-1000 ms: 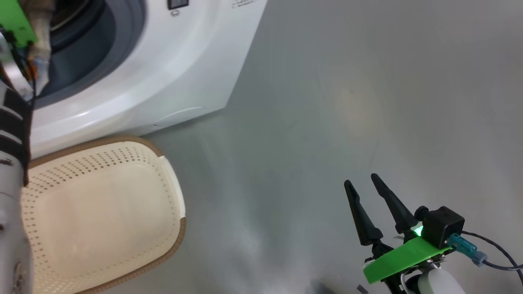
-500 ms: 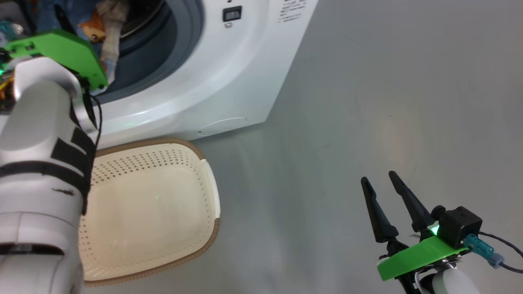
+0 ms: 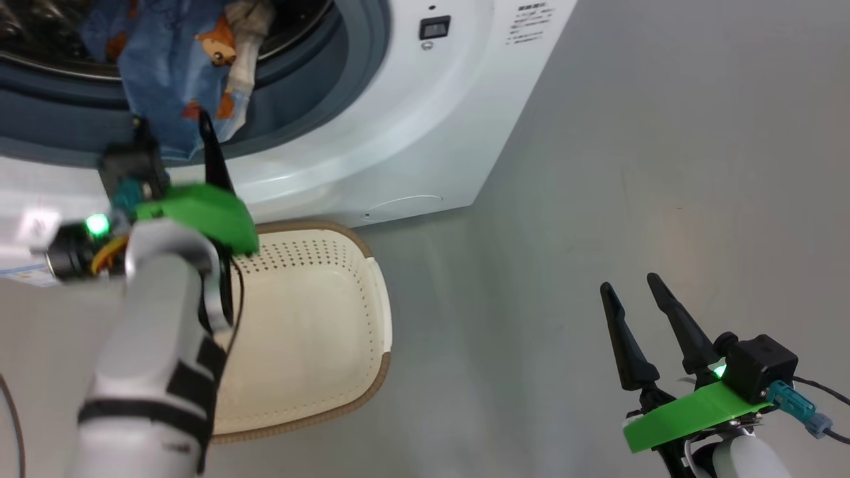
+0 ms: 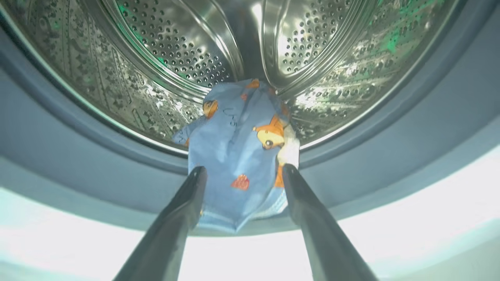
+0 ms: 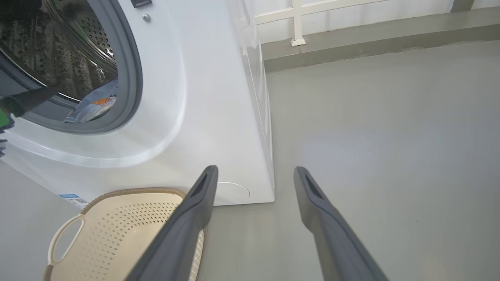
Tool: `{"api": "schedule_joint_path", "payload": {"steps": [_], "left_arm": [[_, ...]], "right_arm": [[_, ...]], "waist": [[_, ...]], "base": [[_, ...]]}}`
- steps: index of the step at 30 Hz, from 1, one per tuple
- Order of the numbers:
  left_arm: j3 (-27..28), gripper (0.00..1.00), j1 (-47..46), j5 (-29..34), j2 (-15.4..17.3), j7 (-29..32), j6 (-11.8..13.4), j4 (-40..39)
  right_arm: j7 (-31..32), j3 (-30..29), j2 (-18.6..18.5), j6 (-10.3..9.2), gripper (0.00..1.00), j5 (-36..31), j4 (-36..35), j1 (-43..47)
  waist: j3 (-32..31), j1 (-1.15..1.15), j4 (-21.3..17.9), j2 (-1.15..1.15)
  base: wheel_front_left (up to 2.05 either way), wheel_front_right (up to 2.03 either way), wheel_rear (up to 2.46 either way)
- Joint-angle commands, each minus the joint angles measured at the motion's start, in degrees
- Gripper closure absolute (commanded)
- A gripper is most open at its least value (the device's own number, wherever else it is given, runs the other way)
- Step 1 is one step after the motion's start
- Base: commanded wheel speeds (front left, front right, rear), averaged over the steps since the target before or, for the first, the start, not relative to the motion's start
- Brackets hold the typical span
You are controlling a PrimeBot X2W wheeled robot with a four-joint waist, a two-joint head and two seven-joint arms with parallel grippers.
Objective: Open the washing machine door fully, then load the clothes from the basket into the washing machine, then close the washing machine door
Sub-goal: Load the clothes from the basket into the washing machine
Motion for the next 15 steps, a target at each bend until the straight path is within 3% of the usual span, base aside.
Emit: {"api": "schedule_joint_path", "payload": {"steps": [1,9,15], "left_arm": [[0.8,0.00,3.0,0.2,1.7,-0.3,0.7,-3.5],[0.4,0.00,19.0,0.3,2.8,0.8,4.1,-22.5],[0.1,0.00,27.7,0.6,4.2,1.7,5.4,-32.8]], "right_arm": [[-0.4,1.0,-0.6,0.56,0.00,-0.5,-1.4,1.6],[-0.4,0.3,-1.4,0.56,0.00,-0.8,-2.1,1.2],[-0.4,0.1,-1.7,0.56,0.00,-1.2,-2.5,1.0]], "waist": [[-0.2,0.00,0.8,0.00],[-0.4,0.00,2.7,0.00],[-0.2,0.00,3.2,0.00]], "base": [[0.00,0.00,0.00],[0.00,0.00,0.00],[0.00,0.00,0.00]]}}
